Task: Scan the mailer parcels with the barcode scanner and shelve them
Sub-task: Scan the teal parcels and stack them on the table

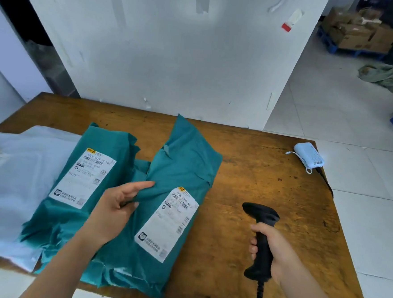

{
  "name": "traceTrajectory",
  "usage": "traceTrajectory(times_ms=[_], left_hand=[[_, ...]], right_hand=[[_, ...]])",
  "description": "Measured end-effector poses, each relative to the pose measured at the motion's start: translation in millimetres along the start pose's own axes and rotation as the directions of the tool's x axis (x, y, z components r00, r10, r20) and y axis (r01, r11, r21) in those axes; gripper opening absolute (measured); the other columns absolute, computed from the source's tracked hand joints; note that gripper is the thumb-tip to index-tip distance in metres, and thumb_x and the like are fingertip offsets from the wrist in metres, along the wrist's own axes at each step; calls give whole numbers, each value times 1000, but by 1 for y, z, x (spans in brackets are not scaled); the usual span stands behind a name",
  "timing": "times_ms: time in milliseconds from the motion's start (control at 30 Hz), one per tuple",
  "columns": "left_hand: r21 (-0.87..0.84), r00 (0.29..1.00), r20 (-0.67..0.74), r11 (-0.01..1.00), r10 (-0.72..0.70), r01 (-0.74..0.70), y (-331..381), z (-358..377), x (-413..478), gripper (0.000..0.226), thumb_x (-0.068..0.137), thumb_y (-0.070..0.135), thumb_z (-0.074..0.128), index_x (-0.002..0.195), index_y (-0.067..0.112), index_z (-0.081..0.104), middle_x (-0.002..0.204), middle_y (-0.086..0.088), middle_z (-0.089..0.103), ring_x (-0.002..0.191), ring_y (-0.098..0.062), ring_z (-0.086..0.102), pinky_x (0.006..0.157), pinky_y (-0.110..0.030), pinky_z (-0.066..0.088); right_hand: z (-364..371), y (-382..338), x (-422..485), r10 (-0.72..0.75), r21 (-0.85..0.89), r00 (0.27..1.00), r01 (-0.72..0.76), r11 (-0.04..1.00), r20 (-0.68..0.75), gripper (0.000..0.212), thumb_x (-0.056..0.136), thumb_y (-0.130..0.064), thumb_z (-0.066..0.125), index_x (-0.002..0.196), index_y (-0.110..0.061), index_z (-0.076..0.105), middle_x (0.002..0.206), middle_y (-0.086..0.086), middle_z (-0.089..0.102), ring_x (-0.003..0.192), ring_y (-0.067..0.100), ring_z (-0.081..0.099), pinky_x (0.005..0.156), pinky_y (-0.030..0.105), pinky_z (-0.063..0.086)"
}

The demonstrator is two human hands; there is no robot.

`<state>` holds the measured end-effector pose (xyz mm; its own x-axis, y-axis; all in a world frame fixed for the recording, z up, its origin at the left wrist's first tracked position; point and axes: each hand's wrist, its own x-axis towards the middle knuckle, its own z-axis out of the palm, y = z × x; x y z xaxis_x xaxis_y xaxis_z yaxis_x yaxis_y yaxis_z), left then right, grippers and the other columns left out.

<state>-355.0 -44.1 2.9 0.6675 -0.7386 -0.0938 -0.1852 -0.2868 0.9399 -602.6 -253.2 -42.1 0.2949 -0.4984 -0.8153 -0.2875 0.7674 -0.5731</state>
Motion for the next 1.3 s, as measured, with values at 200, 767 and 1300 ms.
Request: traceTrajectory(times_ms=[200,767,1300], left_hand=[[724,935,-137,612,-326,319,-69,1,-27,65,86,1,38,148,19,27,150,2,38,128,-20,48,102,-32,43],[804,970,88,591,-226,65,-96,46,-9,91,60,81,-12,138,37,-31,147,2,-39,144,-27,-23,118,-50,-2],[663,983,179,735,27,-141,-49,34,-7,49,99,21,24,148,14,24,160,-9,6,149,-22,1,121,-33,5]], right_hand=[[17,9,32,-48,-351,996,16,936,-80,24,89,-24,66,98,-6,54,65,11,57,52,23,55,51,30,42],[19,45,58,-432,-952,894,20,305,-120,80,97,-41,47,154,-6,4,157,14,22,145,33,21,114,39,29],[65,51,-8,-460,-886,854,389,254,243,42,96,-30,55,135,-14,51,116,1,60,109,14,56,82,17,39]])
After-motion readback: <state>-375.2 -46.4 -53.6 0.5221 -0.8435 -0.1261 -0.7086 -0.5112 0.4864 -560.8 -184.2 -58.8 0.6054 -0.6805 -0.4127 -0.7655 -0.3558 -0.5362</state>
